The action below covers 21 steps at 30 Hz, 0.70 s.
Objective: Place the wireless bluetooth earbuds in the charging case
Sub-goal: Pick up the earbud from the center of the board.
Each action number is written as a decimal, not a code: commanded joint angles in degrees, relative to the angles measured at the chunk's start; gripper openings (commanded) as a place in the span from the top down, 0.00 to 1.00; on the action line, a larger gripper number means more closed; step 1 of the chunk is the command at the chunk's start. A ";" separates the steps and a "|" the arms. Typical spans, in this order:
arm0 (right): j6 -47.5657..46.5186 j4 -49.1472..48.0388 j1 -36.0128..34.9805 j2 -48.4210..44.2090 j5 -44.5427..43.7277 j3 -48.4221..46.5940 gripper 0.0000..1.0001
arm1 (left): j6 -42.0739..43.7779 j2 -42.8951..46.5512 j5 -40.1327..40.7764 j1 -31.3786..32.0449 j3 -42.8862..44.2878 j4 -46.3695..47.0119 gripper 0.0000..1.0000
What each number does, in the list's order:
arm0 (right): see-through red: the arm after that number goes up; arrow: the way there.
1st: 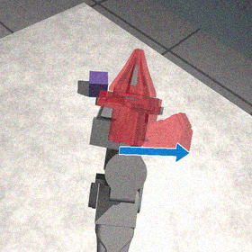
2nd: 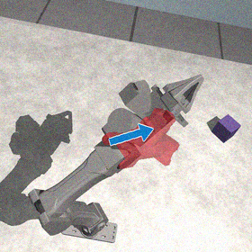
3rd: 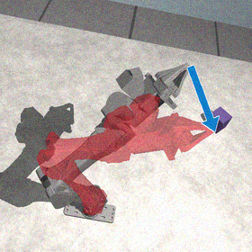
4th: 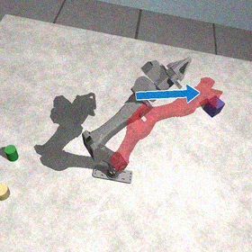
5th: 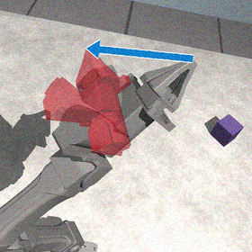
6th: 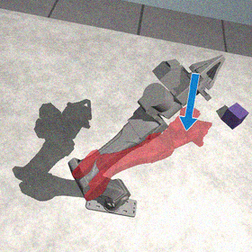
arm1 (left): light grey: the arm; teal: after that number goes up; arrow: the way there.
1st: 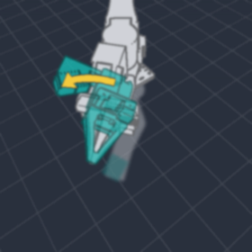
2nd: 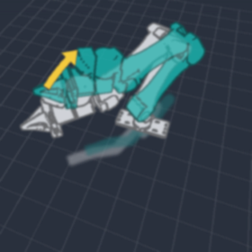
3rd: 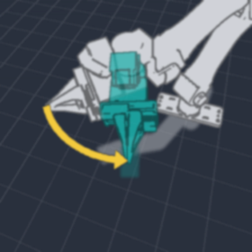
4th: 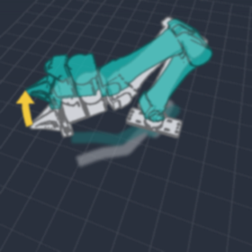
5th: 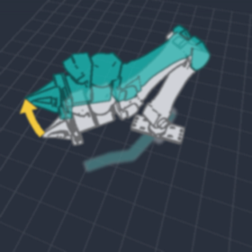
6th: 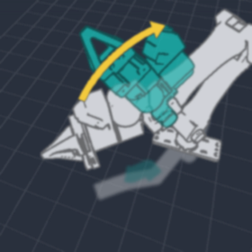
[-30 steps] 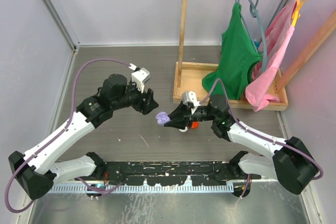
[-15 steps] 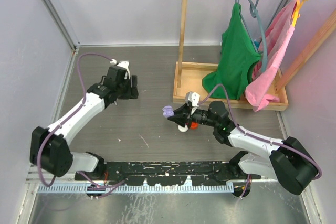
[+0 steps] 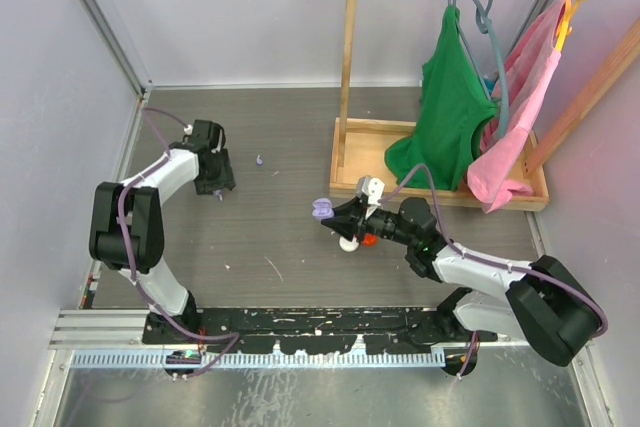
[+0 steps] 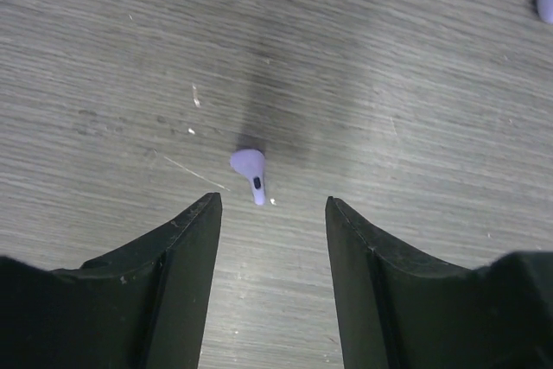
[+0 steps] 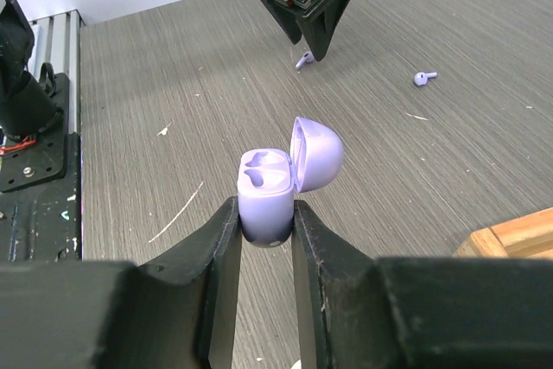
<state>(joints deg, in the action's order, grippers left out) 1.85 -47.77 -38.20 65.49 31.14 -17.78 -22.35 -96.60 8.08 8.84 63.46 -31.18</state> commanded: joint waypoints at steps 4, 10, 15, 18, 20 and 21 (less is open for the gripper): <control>0.94 -5.04 -0.26 1.33 0.94 -0.94 0.93 | -0.78 -3.86 -6.47 -5.48 3.87 0.09 0.55; 1.30 -5.23 -0.25 2.09 1.96 -1.29 0.93 | -0.10 -7.19 -7.22 -6.29 6.06 -1.11 0.60; 1.49 -5.23 -0.30 2.03 2.50 -1.42 0.93 | 0.33 -8.83 -7.80 -6.30 6.66 -2.07 0.65; 1.62 -5.23 -0.22 1.77 2.71 -1.38 0.93 | 0.41 -9.41 -7.85 -6.29 7.05 -3.05 0.66; 1.69 -4.99 -0.24 1.46 2.73 -1.38 0.93 | 0.39 -9.37 -8.38 -6.29 6.97 -3.27 0.70; 1.67 -4.85 -0.28 1.23 2.77 -1.50 0.93 | 0.35 -9.29 -8.69 -6.29 6.89 -3.44 0.73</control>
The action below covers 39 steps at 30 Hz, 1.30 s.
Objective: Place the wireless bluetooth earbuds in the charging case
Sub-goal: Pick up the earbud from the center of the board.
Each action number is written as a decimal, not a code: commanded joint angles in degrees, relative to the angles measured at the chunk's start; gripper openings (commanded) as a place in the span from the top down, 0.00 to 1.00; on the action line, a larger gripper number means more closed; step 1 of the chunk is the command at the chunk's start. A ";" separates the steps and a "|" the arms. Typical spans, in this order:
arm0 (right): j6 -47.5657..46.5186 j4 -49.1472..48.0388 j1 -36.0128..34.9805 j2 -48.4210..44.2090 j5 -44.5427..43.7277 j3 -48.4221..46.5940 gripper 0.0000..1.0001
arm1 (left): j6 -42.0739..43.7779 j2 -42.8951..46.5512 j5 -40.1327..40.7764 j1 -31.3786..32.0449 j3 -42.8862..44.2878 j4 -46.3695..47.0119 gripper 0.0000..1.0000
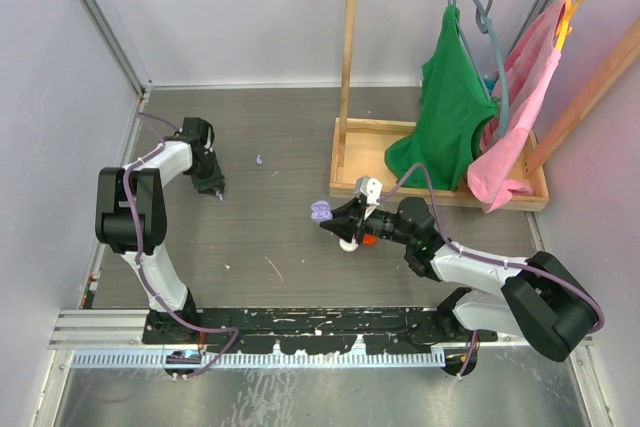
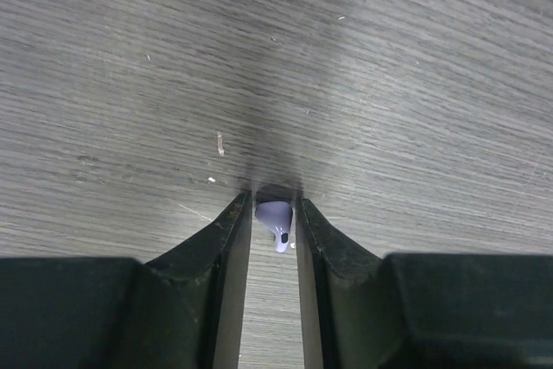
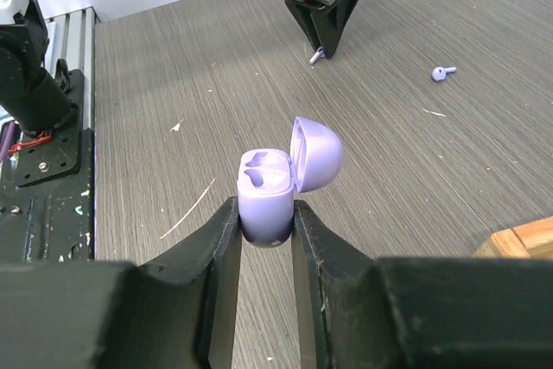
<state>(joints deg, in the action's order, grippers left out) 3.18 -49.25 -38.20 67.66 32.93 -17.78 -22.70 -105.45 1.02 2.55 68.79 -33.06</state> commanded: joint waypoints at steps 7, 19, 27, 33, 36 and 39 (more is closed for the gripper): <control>0.42 -3.29 -0.30 -1.30 1.09 -1.38 0.93 | -0.07 1.92 -4.23 0.75 -0.41 -0.68 0.82; 0.29 -6.46 -0.30 -2.00 -4.39 0.90 0.93 | -4.17 14.77 -7.34 10.04 -7.97 6.86 0.83; 1.19 -11.94 -0.22 -2.76 -10.65 3.92 0.93 | -6.32 28.23 -3.08 20.16 -13.12 13.87 0.82; 1.53 -16.87 -0.22 -2.76 -12.99 6.30 0.93 | -8.36 36.95 -0.19 28.66 -16.76 20.24 0.82; 1.84 -19.78 -0.27 -1.87 -13.24 7.37 0.93 | -9.03 39.14 1.12 33.19 -18.93 24.51 0.82; 2.30 -21.90 -0.23 -1.12 -12.99 7.87 0.93 | -10.00 40.60 2.89 37.84 -20.69 28.41 0.82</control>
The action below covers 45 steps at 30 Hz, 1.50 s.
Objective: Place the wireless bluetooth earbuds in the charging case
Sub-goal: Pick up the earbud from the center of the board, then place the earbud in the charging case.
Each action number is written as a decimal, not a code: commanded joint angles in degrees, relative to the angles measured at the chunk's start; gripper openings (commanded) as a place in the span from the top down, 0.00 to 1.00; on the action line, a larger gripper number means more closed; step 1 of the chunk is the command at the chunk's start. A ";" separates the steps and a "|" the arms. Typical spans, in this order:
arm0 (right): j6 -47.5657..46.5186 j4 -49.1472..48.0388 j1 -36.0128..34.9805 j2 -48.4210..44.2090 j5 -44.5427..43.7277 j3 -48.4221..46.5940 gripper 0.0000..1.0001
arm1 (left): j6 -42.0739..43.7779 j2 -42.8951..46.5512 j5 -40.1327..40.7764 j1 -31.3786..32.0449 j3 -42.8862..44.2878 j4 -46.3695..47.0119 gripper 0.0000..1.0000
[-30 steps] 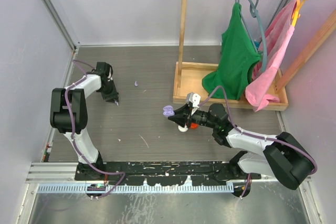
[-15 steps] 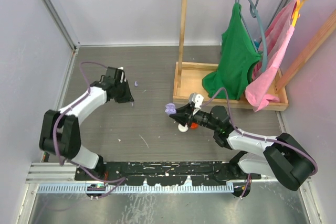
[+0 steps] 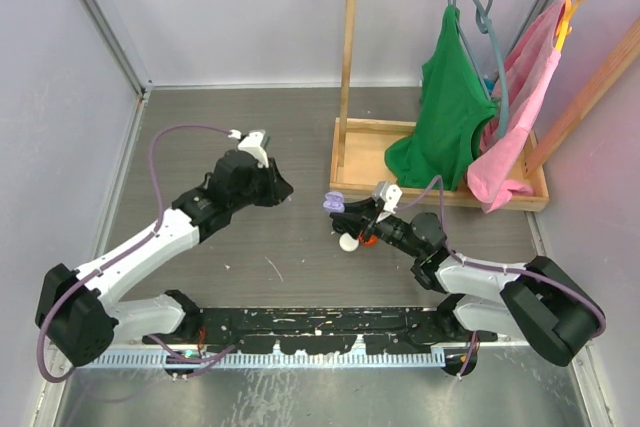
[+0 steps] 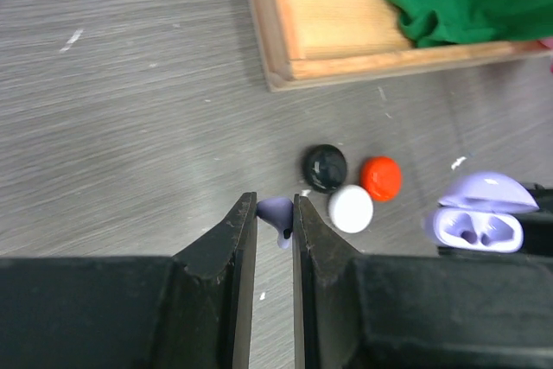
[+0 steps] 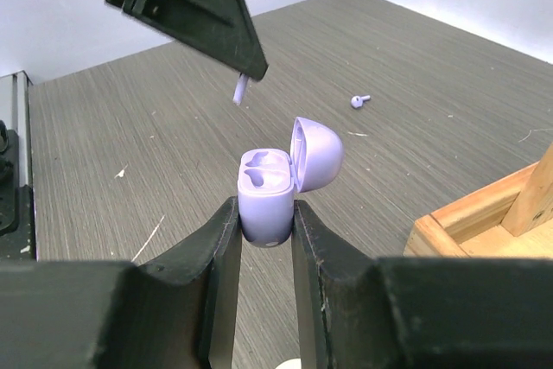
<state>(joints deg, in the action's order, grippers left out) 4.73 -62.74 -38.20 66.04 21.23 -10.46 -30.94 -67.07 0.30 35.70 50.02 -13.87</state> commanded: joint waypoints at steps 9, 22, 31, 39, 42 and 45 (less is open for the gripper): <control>-0.42 -14.11 -0.30 2.49 0.89 2.16 0.94 | -1.40 5.95 7.94 12.29 -5.14 19.96 0.82; 0.34 -20.91 -0.29 4.17 2.50 3.75 0.94 | 2.12 6.21 9.01 19.21 -9.51 35.97 0.82; 0.31 -21.02 -0.25 3.23 2.10 4.10 0.94 | 5.38 3.89 12.54 22.57 -9.97 38.45 0.82; 0.45 -21.02 -0.30 2.47 1.70 4.31 0.94 | 7.99 2.73 15.64 24.59 -10.85 38.89 0.82; 0.48 -21.02 -0.30 2.32 1.66 4.35 0.94 | 8.39 2.82 17.59 25.32 -11.70 39.37 0.82; 0.60 -21.09 -0.30 2.10 1.77 4.32 0.95 | 8.72 2.74 18.58 25.55 -12.20 39.96 0.82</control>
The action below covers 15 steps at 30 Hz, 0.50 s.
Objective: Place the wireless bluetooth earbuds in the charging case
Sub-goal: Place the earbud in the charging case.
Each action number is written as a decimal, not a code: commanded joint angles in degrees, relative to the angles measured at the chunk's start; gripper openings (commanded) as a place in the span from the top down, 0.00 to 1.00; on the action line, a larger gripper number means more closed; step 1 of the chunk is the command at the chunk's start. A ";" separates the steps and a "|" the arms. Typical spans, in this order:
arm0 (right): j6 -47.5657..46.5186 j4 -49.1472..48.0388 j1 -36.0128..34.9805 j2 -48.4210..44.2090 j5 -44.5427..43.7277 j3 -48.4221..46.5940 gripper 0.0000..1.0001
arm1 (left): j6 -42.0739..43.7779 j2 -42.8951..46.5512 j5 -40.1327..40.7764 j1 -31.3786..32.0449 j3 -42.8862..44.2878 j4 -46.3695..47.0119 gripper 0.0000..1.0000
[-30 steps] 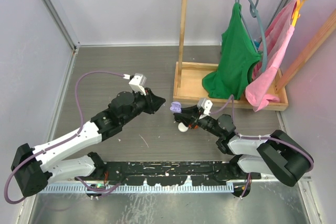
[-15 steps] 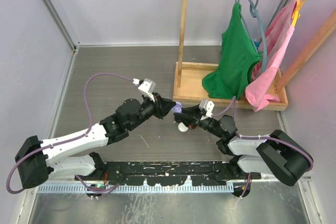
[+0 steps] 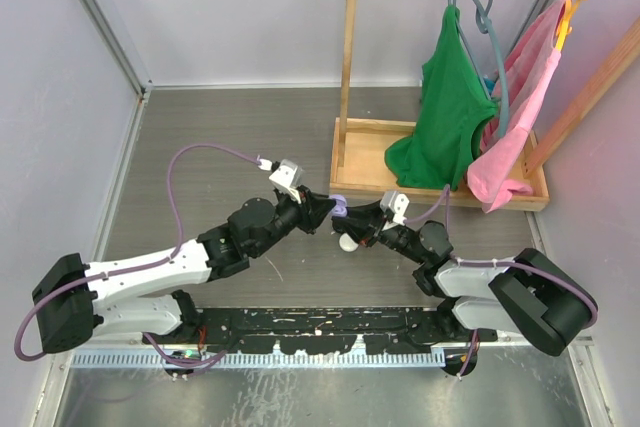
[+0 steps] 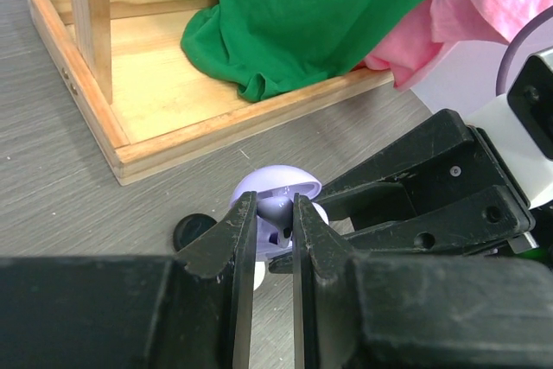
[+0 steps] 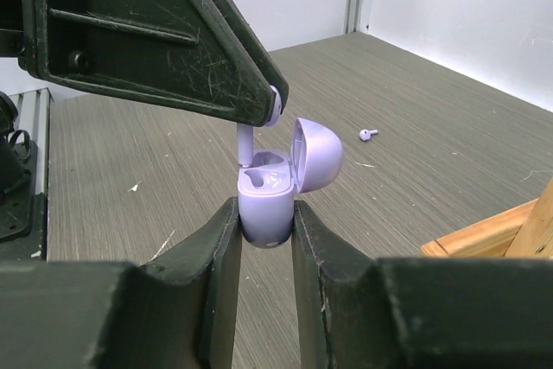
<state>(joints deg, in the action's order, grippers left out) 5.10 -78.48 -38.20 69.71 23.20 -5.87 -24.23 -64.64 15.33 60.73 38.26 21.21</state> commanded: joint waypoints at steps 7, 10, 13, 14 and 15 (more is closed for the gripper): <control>0.25 -5.37 -0.30 -2.07 -0.20 -0.05 0.95 | 2.94 -0.29 5.00 1.48 -1.02 5.70 0.83; 0.33 -5.45 -0.30 -2.12 0.02 -0.09 0.95 | 2.73 -0.76 5.18 1.71 -0.94 6.21 0.82; 0.33 -5.54 -0.28 -2.19 -0.11 0.00 0.95 | 2.65 -1.12 5.19 1.92 -0.89 6.21 0.82; 0.32 -5.63 -0.26 -2.25 -0.15 0.08 0.95 | 2.63 -1.18 5.30 1.93 -0.97 6.21 0.81; 0.25 -5.63 -0.24 -2.29 -0.24 0.11 0.95 | 2.69 -1.19 5.35 2.01 -1.12 6.21 0.81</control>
<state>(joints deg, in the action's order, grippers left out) 5.32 -78.67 -38.20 68.95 23.20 -5.72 -22.65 -65.82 18.65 62.33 37.47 23.33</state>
